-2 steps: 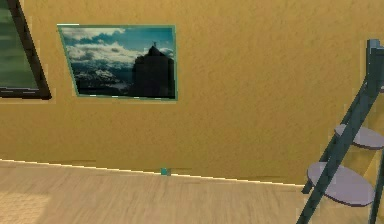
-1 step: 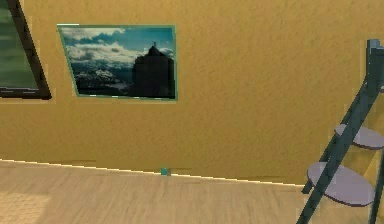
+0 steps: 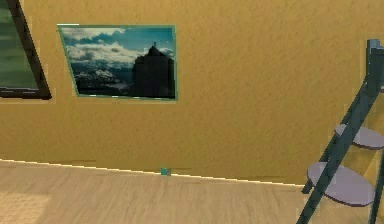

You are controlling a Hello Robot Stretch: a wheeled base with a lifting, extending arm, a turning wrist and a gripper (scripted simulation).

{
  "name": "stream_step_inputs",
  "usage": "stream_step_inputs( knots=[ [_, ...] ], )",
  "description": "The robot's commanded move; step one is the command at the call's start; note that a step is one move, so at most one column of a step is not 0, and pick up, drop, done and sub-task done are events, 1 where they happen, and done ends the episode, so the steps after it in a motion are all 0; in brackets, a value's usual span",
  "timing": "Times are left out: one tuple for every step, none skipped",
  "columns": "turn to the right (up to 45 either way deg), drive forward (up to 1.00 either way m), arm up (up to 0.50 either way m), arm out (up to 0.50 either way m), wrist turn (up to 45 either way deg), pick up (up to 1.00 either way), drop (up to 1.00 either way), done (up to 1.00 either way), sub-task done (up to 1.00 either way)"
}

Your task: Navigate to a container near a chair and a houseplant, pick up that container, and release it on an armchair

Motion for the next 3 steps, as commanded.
stream_step_inputs(
  knots=[
    [0.0,0.00,0.00,0.00,0.0,0.00,1.00,0.00,0.00],
    [0.0,0.00,0.00,-0.10,0.0,0.00,0.00,0.00,0.00],
    [0.0,0.00,0.00,0.00,0.0,0.00,0.00,1.00,0.00]
  ],
)
